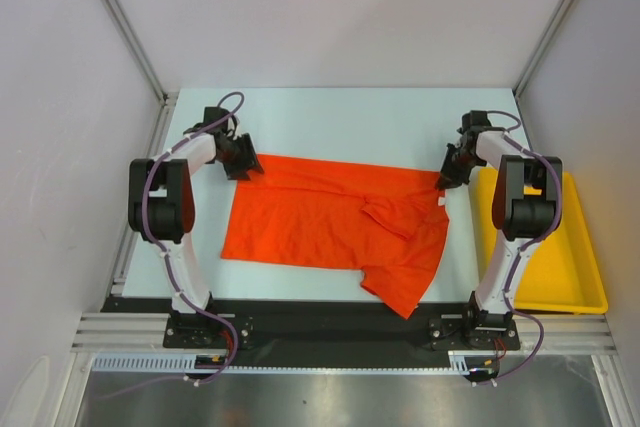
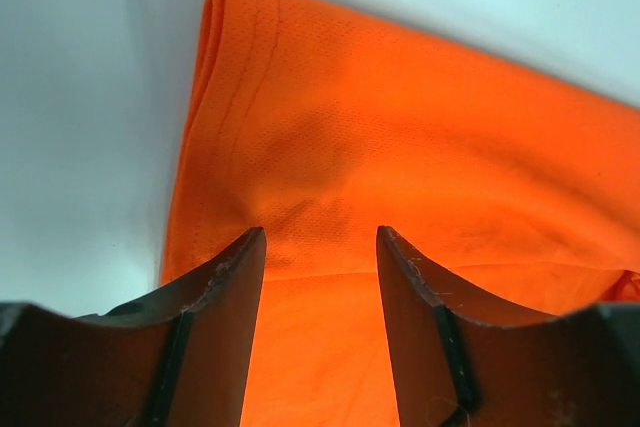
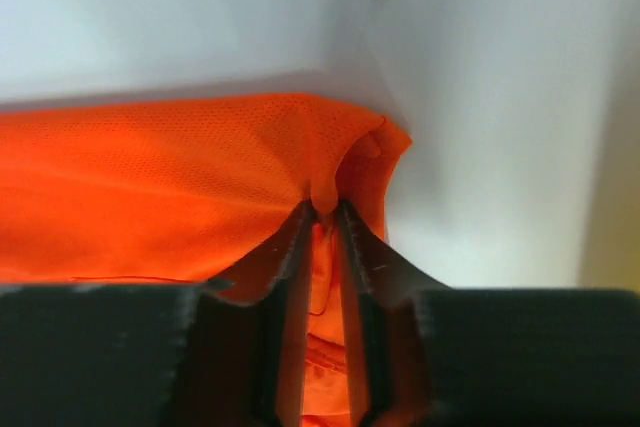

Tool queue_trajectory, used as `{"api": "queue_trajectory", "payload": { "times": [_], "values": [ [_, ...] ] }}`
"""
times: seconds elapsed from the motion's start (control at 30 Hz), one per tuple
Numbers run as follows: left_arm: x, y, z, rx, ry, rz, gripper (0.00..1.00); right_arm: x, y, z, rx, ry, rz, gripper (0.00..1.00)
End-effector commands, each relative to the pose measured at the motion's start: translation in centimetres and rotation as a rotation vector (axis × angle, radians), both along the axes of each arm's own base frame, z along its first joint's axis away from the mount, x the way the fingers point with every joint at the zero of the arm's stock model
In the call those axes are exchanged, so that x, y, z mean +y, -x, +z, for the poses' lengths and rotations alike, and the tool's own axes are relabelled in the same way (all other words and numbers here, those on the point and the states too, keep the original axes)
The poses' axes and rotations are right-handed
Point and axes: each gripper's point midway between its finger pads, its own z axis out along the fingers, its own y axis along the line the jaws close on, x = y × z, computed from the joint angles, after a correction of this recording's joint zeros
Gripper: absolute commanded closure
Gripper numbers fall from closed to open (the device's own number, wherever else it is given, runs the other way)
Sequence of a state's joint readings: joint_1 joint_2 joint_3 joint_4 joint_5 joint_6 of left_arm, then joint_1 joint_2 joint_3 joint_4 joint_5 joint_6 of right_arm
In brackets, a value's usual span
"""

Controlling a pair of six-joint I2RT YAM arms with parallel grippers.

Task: Fold and stack the t-shirts
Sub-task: Fold the tshirt

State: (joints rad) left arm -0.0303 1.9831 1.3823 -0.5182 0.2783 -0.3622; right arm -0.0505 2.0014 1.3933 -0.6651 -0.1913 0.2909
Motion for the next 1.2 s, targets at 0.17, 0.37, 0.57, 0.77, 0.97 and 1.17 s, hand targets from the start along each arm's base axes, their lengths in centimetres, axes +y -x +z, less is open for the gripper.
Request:
{"api": "queue_trajectory", "payload": {
  "times": [0.17,0.37,0.57,0.77,0.97,1.17],
  "values": [
    [0.3,-1.1,4.0,-0.121,-0.057,-0.028,0.46,-0.3,-1.0,4.0,-0.063,0.054,0.018,0.52],
    [2.0,-2.8,5.0,-0.170,-0.161,-0.016,0.32,0.5,-1.7,5.9,-0.112,0.080,0.044,0.33],
    [2.5,-6.0,2.9,-0.189,-0.213,-0.137,0.33,-0.4,-3.1,5.2,-0.073,0.119,0.050,0.31],
    [2.1,-7.4,1.4,-0.157,-0.181,-0.161,0.40,-0.4,-3.2,3.3,-0.037,0.110,0.044,0.37],
    [3.1,-7.5,0.4,-0.118,-0.228,-0.122,0.39,-0.2,-3.2,1.6,-0.009,0.105,0.054,0.40],
    [2.3,-8.1,-1.0,-0.113,-0.173,-0.104,0.58,-0.5,-3.7,0.1,-0.002,0.116,0.058,0.47]
  ]
}}
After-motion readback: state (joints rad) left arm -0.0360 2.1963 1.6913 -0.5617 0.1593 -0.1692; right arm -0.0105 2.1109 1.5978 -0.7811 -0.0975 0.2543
